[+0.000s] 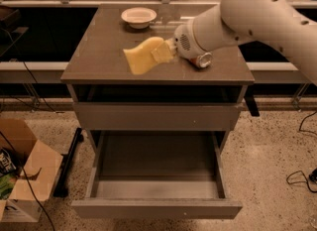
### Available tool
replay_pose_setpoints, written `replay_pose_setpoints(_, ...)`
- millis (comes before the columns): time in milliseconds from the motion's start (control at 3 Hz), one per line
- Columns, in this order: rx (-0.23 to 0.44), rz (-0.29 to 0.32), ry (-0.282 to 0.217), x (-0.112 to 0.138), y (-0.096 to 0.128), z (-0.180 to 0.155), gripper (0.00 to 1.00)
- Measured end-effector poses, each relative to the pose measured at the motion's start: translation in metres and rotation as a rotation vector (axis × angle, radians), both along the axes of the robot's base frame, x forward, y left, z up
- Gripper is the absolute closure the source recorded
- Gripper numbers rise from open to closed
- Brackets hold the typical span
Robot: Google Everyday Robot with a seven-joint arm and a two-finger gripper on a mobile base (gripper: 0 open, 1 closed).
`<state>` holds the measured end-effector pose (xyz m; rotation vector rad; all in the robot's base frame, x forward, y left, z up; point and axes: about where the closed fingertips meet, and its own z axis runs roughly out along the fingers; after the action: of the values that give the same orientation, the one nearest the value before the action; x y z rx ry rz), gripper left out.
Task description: Pick sponge from middle drawer and place on counter
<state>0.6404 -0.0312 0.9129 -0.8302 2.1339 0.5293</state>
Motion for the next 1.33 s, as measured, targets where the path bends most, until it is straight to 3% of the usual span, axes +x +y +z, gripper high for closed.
replay_pose_setpoints(667, -0.006, -0.064, 0.038, 0.083, 0.006, -0.008, 1.0)
replay_pose_setpoints(1000, -0.024, -0.109, 0.086, 0.118, -0.002, -0.027, 0.82)
replay_pose_setpoints(1333, -0.048, -0.131, 0.129, 0.136, -0.006, -0.044, 0.59)
